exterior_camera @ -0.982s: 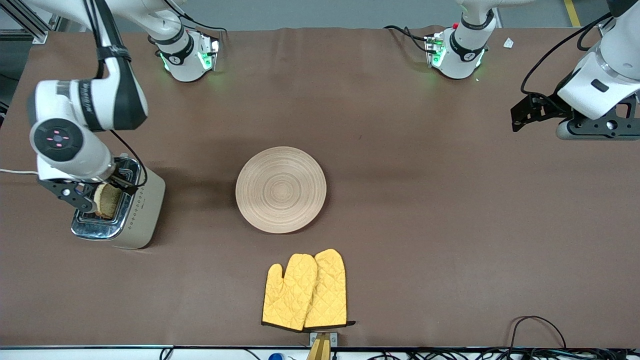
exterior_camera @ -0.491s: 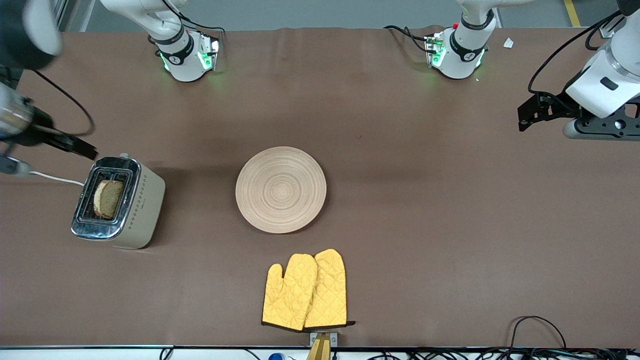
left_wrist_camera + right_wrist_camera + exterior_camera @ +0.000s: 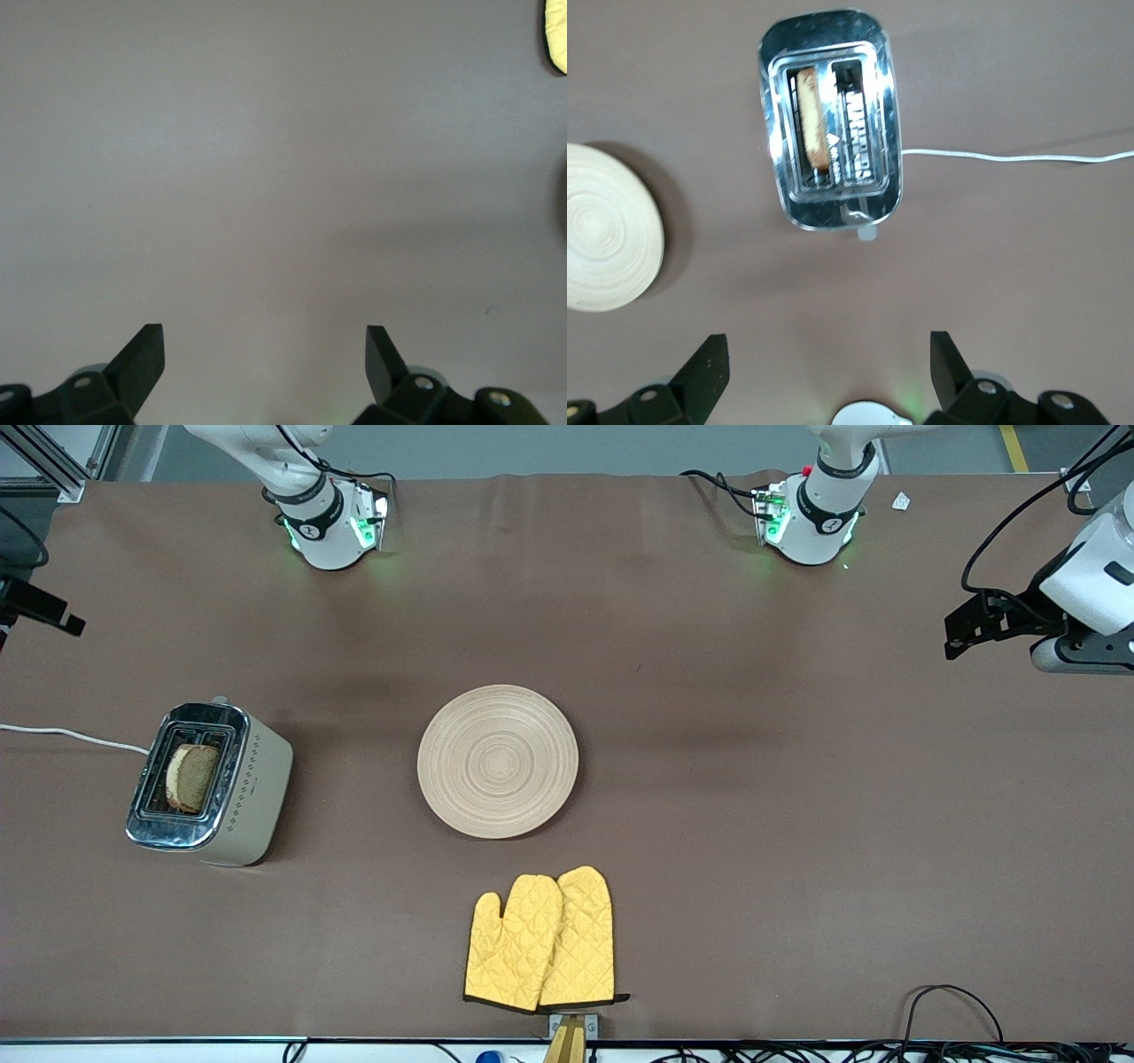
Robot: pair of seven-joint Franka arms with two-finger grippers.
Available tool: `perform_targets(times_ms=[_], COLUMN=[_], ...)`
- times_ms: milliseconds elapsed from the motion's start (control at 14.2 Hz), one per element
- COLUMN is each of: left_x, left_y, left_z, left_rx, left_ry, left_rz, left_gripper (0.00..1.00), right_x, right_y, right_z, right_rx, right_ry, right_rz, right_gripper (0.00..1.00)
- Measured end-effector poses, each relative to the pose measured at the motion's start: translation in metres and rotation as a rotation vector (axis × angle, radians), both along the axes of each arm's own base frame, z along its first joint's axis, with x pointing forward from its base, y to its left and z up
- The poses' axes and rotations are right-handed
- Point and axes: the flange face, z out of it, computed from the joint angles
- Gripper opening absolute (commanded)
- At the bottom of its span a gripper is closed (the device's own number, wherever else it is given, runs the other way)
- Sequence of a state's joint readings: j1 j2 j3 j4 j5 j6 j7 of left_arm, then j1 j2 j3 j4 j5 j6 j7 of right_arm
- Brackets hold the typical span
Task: Move plate and put bread in toaster
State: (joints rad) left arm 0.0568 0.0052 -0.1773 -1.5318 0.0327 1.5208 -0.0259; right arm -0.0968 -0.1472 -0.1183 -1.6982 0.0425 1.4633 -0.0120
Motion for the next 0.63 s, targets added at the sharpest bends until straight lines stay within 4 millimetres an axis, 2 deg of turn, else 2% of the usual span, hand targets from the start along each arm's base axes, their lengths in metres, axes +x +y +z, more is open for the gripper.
perform_targets(times_ms=[140, 281, 421, 632], left_x=[0.0, 0.0, 0.0, 0.0], left_y=[0.0, 0.0, 0.0, 0.001], left_z=[0.001, 0.001, 0.002, 0.004], left_rx=[0.0, -0.001, -0.001, -0.001], left_ry=[-0.001, -0.003, -0.005, -0.009], left_rz=[0.0, 0.001, 0.002, 0.003], left_gripper=[1.0, 1.0, 1.0, 1.0], right_x=[-0.017, -0.029, -0.032, -0.029], right_y=[0.026, 0.057, 0.068, 0.075], right_z=[0.021, 0.029, 0.024, 0.002], right_rx=[-0.011, -0.032, -0.042, -0.049], right_ry=[-0.017, -0.033, -0.032, -0.011], right_rz=[0.047, 0.096, 0.114, 0.129], right_gripper=[1.0, 1.0, 1.0, 1.0])
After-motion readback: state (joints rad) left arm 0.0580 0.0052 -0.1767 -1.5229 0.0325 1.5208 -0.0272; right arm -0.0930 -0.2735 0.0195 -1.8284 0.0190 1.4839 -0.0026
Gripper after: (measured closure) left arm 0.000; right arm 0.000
